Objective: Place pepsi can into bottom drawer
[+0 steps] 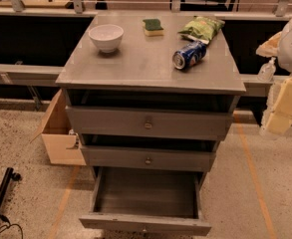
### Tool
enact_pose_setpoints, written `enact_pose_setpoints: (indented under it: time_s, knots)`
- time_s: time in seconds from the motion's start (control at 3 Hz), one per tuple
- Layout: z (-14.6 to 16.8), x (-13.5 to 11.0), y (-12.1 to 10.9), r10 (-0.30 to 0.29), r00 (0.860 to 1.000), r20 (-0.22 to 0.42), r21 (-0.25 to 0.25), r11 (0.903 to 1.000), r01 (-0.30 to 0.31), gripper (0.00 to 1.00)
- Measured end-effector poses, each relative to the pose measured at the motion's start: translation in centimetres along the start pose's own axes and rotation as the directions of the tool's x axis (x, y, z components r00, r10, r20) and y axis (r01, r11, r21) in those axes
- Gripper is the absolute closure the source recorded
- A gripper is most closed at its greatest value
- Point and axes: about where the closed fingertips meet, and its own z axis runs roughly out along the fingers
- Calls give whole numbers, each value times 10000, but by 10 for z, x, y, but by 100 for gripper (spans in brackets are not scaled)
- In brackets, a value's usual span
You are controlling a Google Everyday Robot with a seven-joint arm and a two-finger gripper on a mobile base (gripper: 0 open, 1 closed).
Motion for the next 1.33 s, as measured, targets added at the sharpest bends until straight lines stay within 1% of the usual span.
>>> enact_pose_setpoints:
  time_s: [0.33, 0.67, 1.0, 1.33]
  knots:
    - [0, 0, 0, 0, 10000, 1, 2, 10000, 0, 0]
    - [1, 1, -21, -804, 9967, -127, 181, 9966, 806, 0]
    - [11, 13, -70, -2051, 9755, -801, 321, 9776, 2082, 0]
    - [24, 13, -109, -3622, 9218, -1384, 319, 9286, 3697, 0]
